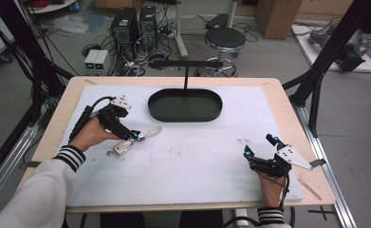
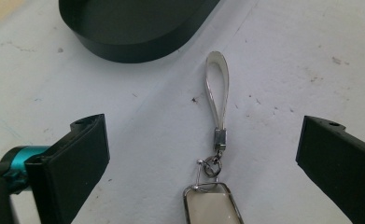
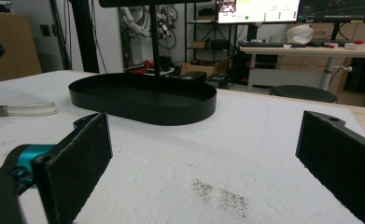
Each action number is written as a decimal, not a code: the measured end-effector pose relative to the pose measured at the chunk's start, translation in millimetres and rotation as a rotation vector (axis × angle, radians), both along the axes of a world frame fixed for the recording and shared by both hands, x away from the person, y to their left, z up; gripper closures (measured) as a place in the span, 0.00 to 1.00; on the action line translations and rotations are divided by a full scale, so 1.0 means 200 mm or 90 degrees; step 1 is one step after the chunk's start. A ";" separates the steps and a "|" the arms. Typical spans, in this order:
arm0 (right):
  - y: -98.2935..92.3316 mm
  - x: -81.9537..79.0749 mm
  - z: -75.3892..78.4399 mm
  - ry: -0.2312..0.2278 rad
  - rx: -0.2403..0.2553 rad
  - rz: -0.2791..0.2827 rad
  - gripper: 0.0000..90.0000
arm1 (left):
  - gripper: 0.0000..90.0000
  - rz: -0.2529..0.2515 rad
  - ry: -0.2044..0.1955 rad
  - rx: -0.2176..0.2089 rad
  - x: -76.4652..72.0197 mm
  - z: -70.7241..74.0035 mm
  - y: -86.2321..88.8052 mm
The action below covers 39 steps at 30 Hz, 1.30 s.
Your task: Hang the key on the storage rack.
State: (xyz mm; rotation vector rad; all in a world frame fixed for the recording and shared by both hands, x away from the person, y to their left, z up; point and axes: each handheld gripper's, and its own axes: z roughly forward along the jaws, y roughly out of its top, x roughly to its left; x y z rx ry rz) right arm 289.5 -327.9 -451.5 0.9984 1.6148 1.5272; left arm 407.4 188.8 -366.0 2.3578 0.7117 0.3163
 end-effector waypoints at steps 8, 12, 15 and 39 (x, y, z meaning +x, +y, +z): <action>0.00 0.00 0.00 0.000 0.000 0.000 0.03 | 0.06 -0.024 0.027 0.055 0.04 -0.04 -0.09; 0.00 0.00 0.00 -0.003 -0.001 -0.001 0.03 | 0.15 -0.024 0.036 0.073 0.05 -0.06 -0.12; 0.00 0.00 0.00 -0.003 0.000 -0.001 0.03 | 0.18 -0.026 0.046 0.091 0.06 -0.07 -0.13; 0.00 0.00 0.00 -0.002 0.005 0.000 0.03 | 0.61 -0.046 0.105 0.180 0.09 -0.16 -0.23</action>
